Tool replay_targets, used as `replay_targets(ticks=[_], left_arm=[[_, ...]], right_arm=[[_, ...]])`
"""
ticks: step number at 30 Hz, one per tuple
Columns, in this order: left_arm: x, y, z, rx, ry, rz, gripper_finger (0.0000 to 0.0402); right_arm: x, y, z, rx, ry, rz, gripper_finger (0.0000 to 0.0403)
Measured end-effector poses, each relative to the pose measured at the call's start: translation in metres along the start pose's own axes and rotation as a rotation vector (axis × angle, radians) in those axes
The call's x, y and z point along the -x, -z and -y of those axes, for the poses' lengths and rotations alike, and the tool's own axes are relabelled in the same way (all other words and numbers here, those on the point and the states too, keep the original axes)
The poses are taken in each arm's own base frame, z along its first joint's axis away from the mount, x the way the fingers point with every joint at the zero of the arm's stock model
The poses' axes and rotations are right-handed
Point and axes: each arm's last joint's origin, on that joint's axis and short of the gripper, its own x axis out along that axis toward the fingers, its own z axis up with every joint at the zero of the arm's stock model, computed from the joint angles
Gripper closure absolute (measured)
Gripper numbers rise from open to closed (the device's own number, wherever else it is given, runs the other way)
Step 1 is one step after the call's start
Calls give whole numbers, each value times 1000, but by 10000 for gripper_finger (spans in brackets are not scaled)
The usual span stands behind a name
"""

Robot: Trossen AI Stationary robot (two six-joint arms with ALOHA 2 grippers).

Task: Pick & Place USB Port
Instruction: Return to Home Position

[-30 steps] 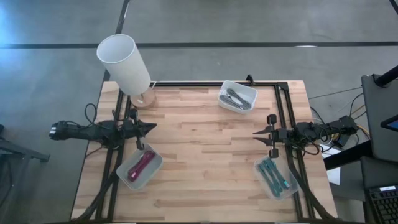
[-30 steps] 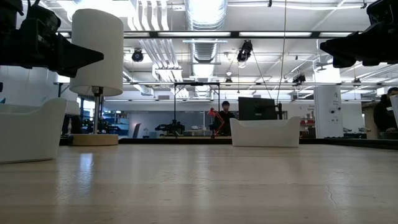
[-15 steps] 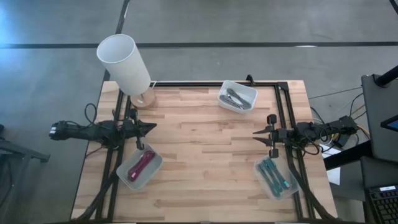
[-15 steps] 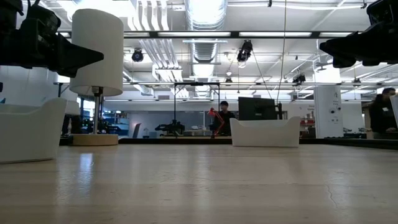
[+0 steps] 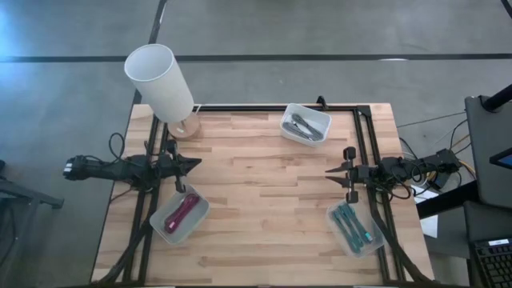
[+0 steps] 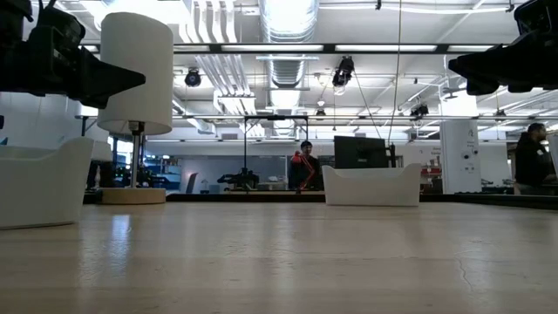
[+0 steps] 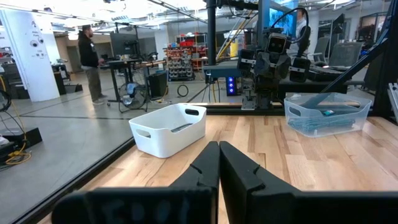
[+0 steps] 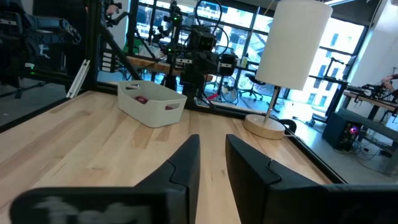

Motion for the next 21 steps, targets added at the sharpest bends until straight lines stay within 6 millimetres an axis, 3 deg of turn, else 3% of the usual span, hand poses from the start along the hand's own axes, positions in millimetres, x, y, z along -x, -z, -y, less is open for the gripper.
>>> replay_targets(ticks=[21], left_arm=[[0,0,0,0,0,0,390]], right_arm=[[0,0,0,0,0,0,314]])
